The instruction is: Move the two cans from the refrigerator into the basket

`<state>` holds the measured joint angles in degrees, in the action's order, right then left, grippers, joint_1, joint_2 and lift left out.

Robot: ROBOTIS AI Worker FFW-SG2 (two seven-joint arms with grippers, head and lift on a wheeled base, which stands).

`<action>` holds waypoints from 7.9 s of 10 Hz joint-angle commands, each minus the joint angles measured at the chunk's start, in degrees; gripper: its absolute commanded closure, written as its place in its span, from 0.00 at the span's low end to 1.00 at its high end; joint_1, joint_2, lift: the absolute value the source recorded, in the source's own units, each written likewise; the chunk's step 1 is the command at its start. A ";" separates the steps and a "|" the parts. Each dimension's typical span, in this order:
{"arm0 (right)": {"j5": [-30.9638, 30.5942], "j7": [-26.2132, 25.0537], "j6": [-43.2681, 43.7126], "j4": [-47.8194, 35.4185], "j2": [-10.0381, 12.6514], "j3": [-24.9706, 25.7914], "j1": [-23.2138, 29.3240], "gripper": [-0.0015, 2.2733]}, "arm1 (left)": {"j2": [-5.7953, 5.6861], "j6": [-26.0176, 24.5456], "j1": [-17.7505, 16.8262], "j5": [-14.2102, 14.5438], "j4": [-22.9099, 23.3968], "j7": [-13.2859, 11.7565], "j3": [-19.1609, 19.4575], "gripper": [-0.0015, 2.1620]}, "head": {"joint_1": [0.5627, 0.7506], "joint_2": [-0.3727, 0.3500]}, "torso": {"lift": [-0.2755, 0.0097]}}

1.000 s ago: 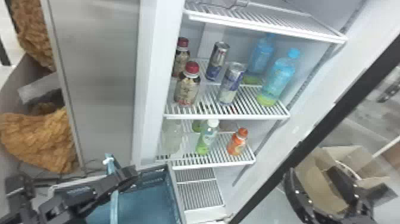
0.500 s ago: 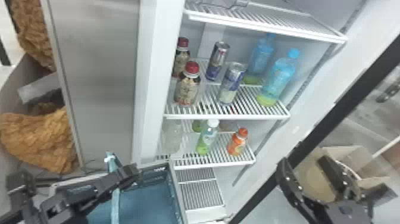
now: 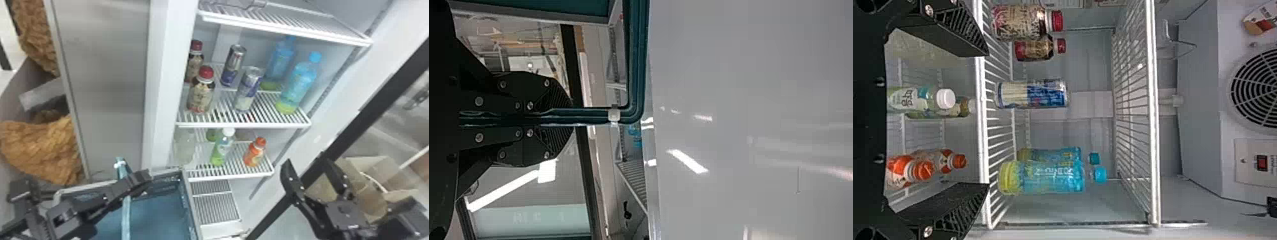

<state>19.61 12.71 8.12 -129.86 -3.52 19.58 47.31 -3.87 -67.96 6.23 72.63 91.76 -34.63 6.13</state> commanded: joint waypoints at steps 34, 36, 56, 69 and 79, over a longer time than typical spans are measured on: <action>-6.12 -1.55 -17.54 34.02 -6.24 -12.27 -51.96 0.05 | -0.27 0.04 0.38 1.53 -0.84 0.79 -1.79 0.55 | 0.70 0.07 | 0.86; -6.58 -1.11 -18.38 34.72 -6.32 -12.27 -53.08 0.08 | -0.27 0.04 0.24 1.53 -0.84 0.79 -1.91 0.55 | 0.70 0.07 | 0.86; -2.01 -6.38 -44.96 -9.99 -5.36 -9.76 -22.43 0.57 | -0.27 0.04 0.52 1.75 -0.84 0.79 -1.91 0.55 | 0.70 0.05 | 0.86; 4.73 3.37 -59.17 -0.57 -5.71 -21.52 -21.44 0.37 | -0.18 0.18 0.66 1.87 -0.84 0.79 -1.68 0.55 | 0.70 0.33 | 0.86; 0.39 -0.05 -38.35 -10.28 -3.69 -7.01 -16.24 0.05 | -0.27 0.18 0.66 1.75 -0.84 0.79 -1.68 0.55 | 0.70 0.13 | 0.86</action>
<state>20.12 12.68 -31.36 -140.03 -7.24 11.83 31.04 -4.13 -67.78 6.87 74.39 90.91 -33.83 4.48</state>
